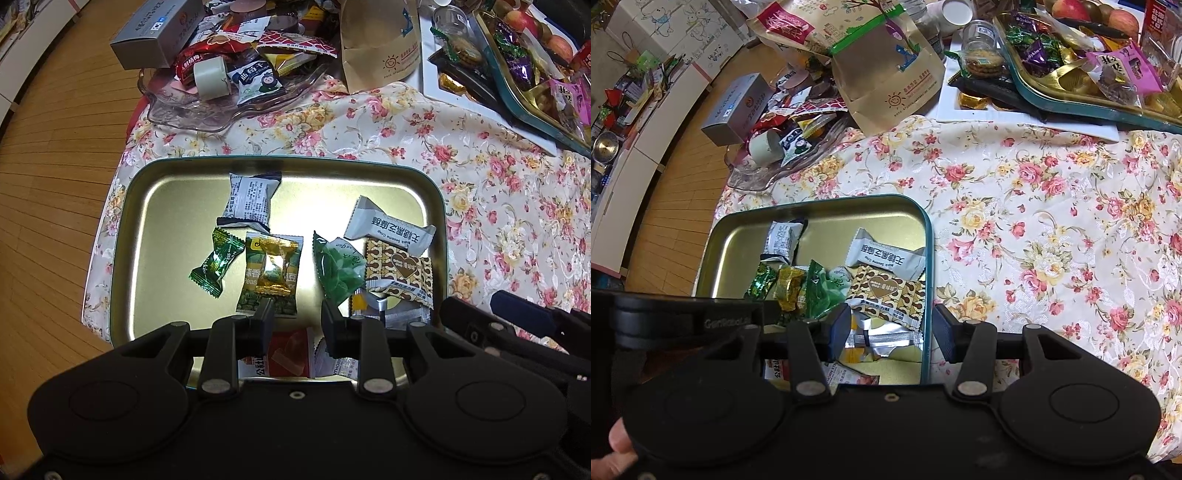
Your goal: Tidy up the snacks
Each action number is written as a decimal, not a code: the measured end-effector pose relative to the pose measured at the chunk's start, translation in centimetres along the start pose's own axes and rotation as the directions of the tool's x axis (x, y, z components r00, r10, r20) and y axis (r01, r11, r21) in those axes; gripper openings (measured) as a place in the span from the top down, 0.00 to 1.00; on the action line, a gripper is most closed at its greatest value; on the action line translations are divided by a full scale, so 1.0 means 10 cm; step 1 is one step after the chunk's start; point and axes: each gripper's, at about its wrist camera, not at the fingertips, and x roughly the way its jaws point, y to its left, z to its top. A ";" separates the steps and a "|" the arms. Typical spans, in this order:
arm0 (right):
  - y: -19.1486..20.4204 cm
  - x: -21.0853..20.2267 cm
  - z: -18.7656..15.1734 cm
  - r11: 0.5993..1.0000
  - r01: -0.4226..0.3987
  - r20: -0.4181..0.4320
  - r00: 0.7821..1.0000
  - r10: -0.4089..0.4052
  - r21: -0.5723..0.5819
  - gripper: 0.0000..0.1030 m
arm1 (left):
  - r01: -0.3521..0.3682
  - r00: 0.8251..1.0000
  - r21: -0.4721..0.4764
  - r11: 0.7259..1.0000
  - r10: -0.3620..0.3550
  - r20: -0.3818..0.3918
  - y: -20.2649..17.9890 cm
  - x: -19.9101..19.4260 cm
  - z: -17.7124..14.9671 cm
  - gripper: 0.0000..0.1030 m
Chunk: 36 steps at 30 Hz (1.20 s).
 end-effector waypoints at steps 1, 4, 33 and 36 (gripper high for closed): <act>-0.01 0.01 0.00 1.000 0.005 0.002 1.000 -0.005 0.005 0.51 | -0.001 1.000 0.002 1.000 0.001 -0.003 0.00 0.00 -0.01 0.63; -0.03 0.05 -0.02 0.999 0.034 0.005 0.999 -0.034 0.034 0.51 | 0.002 1.000 0.005 1.000 -0.002 -0.006 0.02 0.00 -0.06 0.63; -0.11 0.17 -0.11 0.994 0.093 -0.007 0.996 -0.093 0.063 0.51 | -0.052 0.998 0.013 0.999 0.052 -0.045 -0.10 0.17 -0.05 0.63; -0.10 0.19 -0.11 0.994 0.095 -0.012 0.995 -0.095 0.059 0.51 | -0.039 0.998 0.018 0.999 0.040 -0.044 -0.11 0.15 -0.05 0.63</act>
